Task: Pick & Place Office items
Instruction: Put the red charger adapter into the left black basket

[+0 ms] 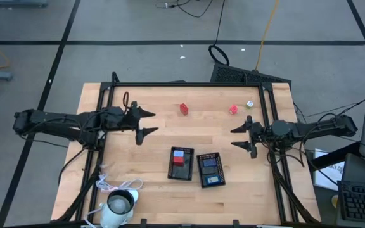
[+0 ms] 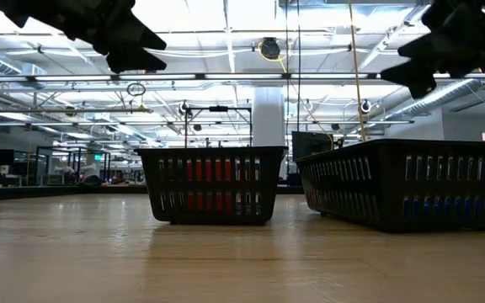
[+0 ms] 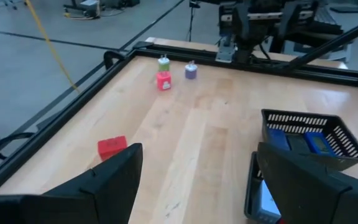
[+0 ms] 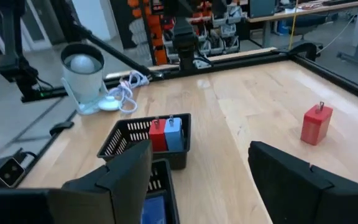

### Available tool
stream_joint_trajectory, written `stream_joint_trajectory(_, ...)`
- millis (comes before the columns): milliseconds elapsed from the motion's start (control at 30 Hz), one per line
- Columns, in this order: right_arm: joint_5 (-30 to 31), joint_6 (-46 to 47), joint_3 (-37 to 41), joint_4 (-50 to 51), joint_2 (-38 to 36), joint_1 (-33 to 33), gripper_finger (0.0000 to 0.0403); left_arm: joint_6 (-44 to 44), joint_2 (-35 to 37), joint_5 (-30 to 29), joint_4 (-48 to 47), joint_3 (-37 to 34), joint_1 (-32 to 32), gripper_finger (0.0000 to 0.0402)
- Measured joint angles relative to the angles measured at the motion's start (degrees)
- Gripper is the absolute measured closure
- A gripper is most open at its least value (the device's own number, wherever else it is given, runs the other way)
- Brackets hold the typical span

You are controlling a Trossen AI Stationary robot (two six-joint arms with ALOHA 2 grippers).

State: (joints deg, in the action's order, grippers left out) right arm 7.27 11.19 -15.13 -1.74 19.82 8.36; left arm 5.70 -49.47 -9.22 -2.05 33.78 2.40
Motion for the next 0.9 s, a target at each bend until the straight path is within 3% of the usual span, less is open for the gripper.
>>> stream_joint_trajectory(267,-4.64,-0.40,2.34,-0.20,-6.76,0.00,0.0149,-0.57,-0.02,4.45,3.07,-1.11,1.83,0.0082)
stream_joint_trajectory(700,-4.54,-3.09,2.95,8.47,-14.87,-0.02,0.0149,6.86,-0.89,2.79,8.44,-1.11,2.72,0.0082)
stream_joint_trajectory(900,-4.43,-2.39,3.87,8.41,-17.88,-0.02,0.0149,10.32,-6.11,-0.18,9.84,-1.15,2.72,0.0082)
